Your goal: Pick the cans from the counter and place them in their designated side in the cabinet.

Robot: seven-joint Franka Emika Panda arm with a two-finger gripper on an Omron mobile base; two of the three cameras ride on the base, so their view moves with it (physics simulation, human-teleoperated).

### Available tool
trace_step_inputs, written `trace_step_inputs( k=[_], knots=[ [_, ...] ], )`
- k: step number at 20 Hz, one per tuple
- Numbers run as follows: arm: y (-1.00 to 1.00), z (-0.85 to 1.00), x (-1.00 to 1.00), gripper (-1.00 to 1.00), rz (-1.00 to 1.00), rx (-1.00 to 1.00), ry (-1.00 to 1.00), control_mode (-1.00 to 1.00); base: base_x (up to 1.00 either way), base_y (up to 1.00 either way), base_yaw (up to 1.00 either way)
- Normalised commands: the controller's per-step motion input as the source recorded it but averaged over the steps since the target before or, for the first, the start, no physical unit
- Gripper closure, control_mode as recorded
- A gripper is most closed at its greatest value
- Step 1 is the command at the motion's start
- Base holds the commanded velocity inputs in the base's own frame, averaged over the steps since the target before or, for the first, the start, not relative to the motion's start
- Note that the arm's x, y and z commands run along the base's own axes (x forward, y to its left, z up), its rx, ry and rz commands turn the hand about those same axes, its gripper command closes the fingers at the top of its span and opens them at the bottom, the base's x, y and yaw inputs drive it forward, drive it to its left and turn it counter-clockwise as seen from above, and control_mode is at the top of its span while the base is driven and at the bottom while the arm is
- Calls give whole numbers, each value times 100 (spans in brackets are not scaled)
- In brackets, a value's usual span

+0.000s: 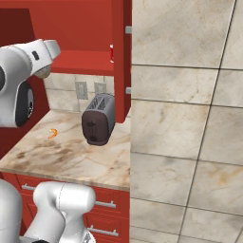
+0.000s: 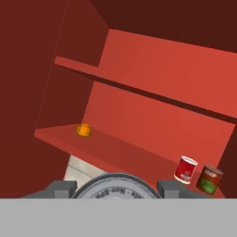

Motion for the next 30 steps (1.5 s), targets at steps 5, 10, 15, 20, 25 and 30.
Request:
trace_step_inputs(
  k=[5, 10, 15, 20, 25, 30],
  knots=[
    [-5, 1, 0, 100, 0, -1, 0, -100, 0, 0, 0],
    [-5, 3, 0, 100, 0, -2, 0, -100, 0, 0, 0],
    [-1, 0, 8, 100, 0, -2, 2, -100, 0, 0, 0],
    [0, 0, 14, 100, 0, -3, 1, -100, 0, 0, 0],
    [-3, 0, 16, 100, 0, -3, 0, -100, 0, 0, 0],
    [-3, -2, 20, 100, 0, -2, 0, -100, 0, 0, 0]
  ],
)
